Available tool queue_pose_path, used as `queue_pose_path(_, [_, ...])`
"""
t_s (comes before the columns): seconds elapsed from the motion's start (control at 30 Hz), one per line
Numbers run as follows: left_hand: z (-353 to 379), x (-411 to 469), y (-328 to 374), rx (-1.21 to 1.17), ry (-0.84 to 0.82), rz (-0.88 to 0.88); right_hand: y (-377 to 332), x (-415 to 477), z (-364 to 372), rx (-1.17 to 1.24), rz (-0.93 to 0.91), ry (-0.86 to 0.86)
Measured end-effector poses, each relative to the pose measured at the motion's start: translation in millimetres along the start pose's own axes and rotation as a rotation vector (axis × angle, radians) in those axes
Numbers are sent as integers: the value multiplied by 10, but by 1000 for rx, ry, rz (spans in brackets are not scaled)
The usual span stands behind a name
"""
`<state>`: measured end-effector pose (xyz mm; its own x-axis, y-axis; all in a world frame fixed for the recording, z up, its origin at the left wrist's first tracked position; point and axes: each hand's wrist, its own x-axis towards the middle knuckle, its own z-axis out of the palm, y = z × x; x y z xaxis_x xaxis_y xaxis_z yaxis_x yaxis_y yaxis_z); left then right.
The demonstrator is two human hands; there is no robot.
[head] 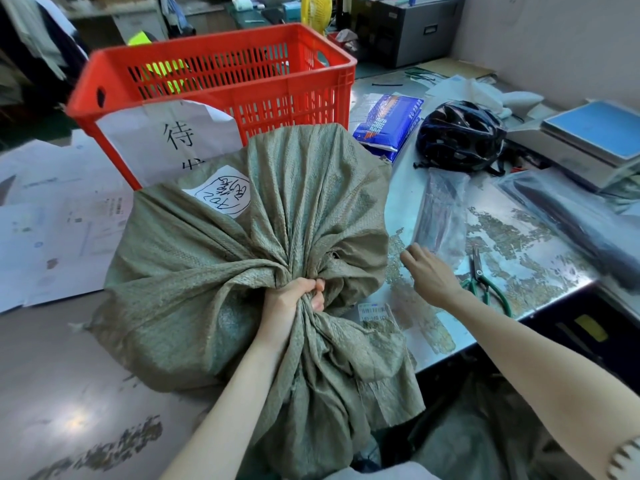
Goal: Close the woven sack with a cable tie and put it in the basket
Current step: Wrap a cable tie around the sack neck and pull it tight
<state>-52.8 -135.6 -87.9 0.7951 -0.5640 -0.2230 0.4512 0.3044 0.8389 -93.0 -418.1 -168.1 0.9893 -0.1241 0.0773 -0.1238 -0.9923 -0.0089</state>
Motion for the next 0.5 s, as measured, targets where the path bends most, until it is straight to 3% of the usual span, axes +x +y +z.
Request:
queue_pose_path(0.1, [0, -1, 4, -2, 1, -3, -178, 34, -79, 65, -1, 145])
queue_pose_path(0.23, [4, -3, 1, -11, 7, -13, -451, 66, -264, 401, 48, 330])
queue_pose_path(0.4, [-3, -15, 3, -15, 13, -34, -705, 19, -606, 698, 65, 448])
queue_pose_path(0.5, [4, -22, 5, -14, 12, -23, -766, -41, -732, 740, 21, 525])
